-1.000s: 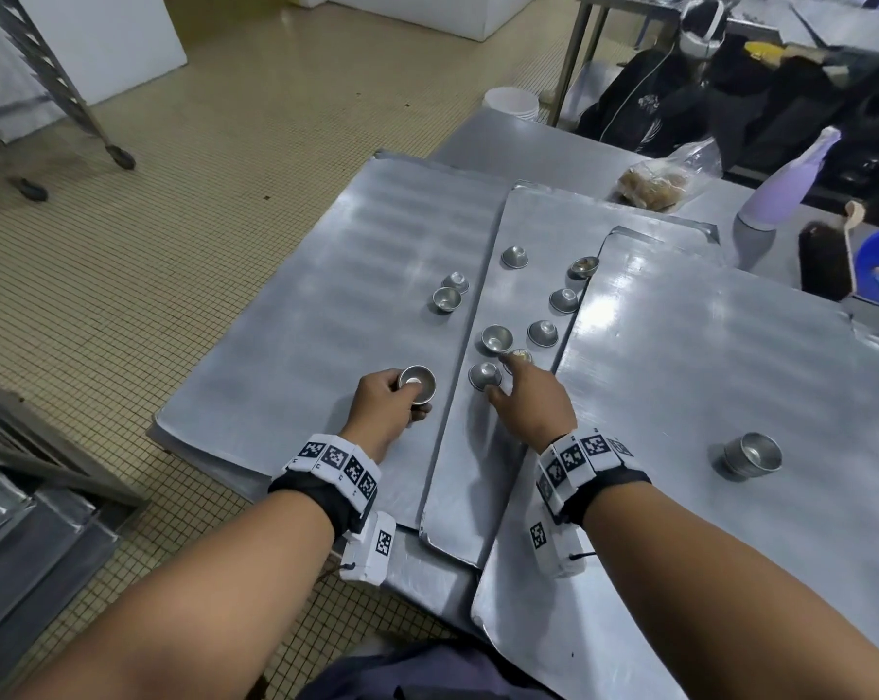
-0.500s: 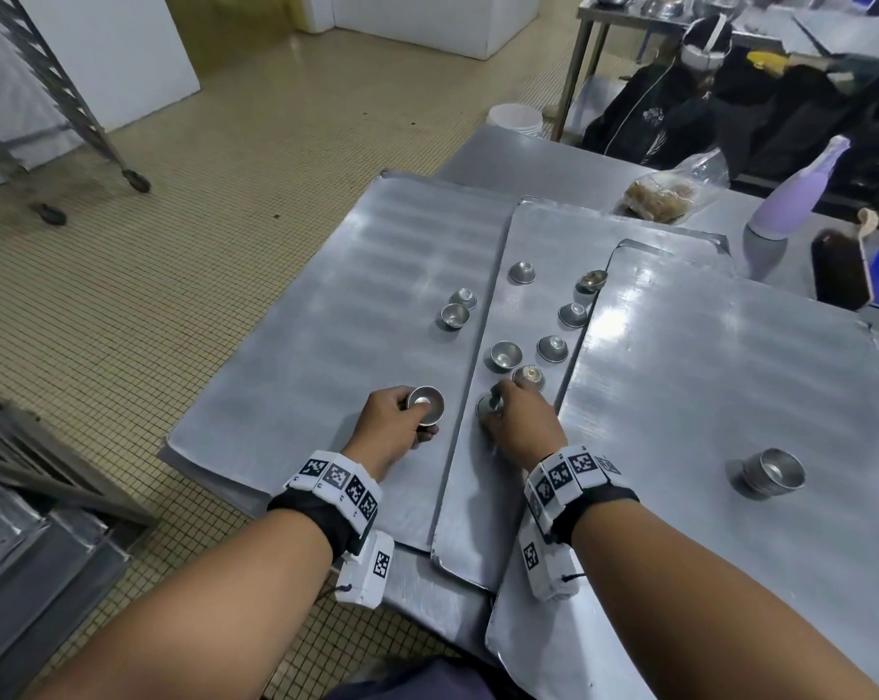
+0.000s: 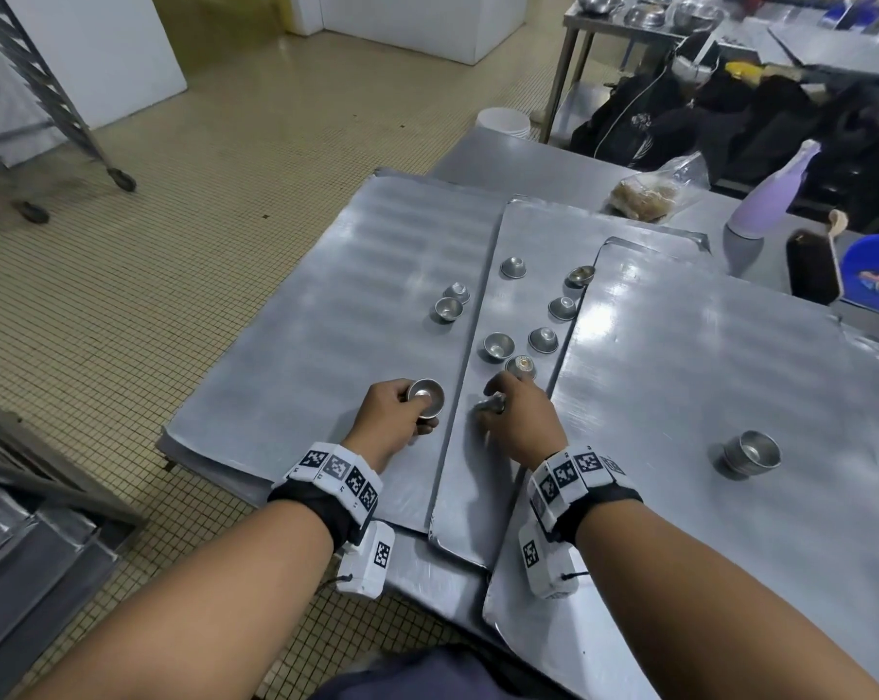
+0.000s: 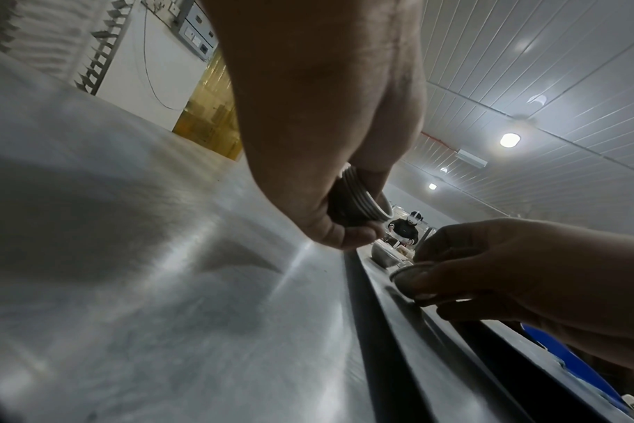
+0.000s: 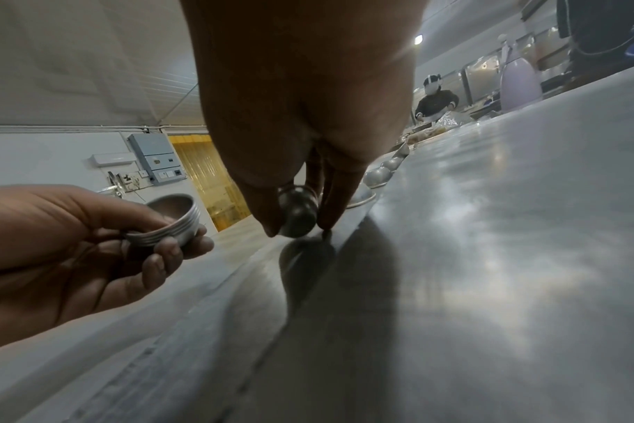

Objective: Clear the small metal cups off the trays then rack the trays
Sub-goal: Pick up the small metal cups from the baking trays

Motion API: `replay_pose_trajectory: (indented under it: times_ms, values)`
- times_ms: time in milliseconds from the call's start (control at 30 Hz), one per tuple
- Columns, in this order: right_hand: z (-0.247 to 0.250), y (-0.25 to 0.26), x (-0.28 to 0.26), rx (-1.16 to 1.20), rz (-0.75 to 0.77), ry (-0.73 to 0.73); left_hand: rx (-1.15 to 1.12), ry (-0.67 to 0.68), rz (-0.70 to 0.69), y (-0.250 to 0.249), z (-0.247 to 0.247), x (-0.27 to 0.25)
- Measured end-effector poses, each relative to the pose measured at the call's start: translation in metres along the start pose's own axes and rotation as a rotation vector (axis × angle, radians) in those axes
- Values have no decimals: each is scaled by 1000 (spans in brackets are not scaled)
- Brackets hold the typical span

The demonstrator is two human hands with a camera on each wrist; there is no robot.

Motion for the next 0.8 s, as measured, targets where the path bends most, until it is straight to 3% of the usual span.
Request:
replay_pose_trajectory:
  times_ms: [433,633,800]
  values:
    - [-10,-12,-14,-124,-88,58,26,7,-3,6,2,-15]
    - [-10,-6,-12,-120,33,73,37,-72,-10,7,4,-17]
    - [6,-2,-23,23,30,53,66,-169,4,1,1,-22]
Point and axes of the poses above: each hand's wrist, its own x-axis towards the middle knuckle, its own z-axis out of the back of the hand, y = z × x, the point moved 5 cm from there along x, towards the middle knuckle, and after that the axes turned 3 degrees about x, right-handed, at the moved point
